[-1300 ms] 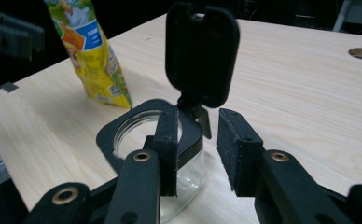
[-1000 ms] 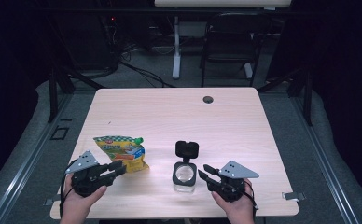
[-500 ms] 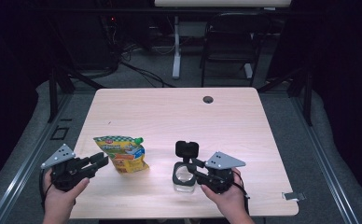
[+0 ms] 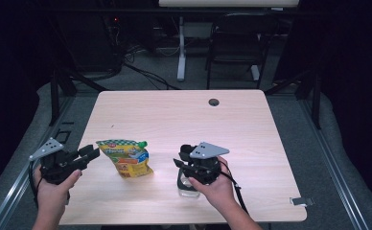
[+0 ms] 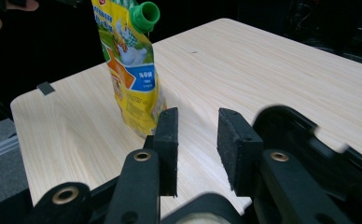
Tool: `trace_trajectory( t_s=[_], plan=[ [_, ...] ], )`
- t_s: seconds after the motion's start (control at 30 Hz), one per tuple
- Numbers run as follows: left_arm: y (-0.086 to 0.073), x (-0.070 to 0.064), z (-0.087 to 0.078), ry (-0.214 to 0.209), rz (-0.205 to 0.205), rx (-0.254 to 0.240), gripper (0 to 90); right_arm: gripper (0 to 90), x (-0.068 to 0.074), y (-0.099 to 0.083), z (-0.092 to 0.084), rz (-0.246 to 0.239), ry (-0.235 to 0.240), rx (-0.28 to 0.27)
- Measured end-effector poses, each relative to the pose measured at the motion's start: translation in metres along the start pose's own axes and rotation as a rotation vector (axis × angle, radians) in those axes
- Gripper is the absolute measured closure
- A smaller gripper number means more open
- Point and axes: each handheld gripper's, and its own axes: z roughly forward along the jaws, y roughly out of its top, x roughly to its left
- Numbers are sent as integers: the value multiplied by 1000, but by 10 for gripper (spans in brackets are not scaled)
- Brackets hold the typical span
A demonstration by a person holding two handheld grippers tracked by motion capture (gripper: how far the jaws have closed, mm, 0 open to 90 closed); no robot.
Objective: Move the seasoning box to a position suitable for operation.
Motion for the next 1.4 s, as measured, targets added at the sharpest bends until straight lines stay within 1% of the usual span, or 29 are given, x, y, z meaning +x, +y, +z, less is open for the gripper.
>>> trace_trajectory(
  t_s=[0.1,0.2,0.3,0.37,0.47,0.57,0.7,0.77,0.87,0.97,1.07,1.1,1.13,1.17,1.2,1.27,1.3,1.33,1.4],
  plan=[
    [7,2,5,-11,3,3,642,694,1,5,10,7,18,-1],
    [12,1,11,-33,12,13,646,694,3,8,18,4,28,-6],
    [12,0,15,-50,19,21,668,694,3,10,26,22,45,-11],
    [10,-1,17,-58,18,18,682,690,3,10,31,23,52,-4],
    [7,-2,18,-55,13,4,688,681,3,10,38,25,65,5],
    [4,-3,17,-63,8,-12,704,680,4,10,44,17,64,19],
    [1,-8,19,-68,20,-26,712,678,5,9,53,15,64,35],
    [0,-10,22,-77,24,-24,711,672,6,10,58,10,68,37],
    [1,-13,26,-84,28,-10,707,653,7,11,62,10,76,30],
    [1,-17,29,-93,35,-7,707,623,7,12,65,7,79,24],
    [2,-20,32,-100,41,-5,707,580,5,13,67,-10,58,13],
    [2,-21,33,-101,40,-9,707,581,4,14,68,-3,60,10],
    [2,-22,33,-105,40,-6,707,588,3,15,68,4,66,11],
    [1,-23,34,-107,38,-13,707,611,2,15,69,17,71,4],
    [1,-24,35,-110,44,-7,707,632,2,16,69,20,74,9],
    [1,-26,36,-117,47,-7,707,693,2,16,69,20,71,17],
    [1,-27,36,-119,49,-8,707,742,4,15,69,19,64,21],
    [1,-28,37,-114,51,-6,706,780,5,15,68,5,56,33],
    [1,-29,37,-110,55,-4,705,824,8,15,67,-27,29,40]
  ],
)
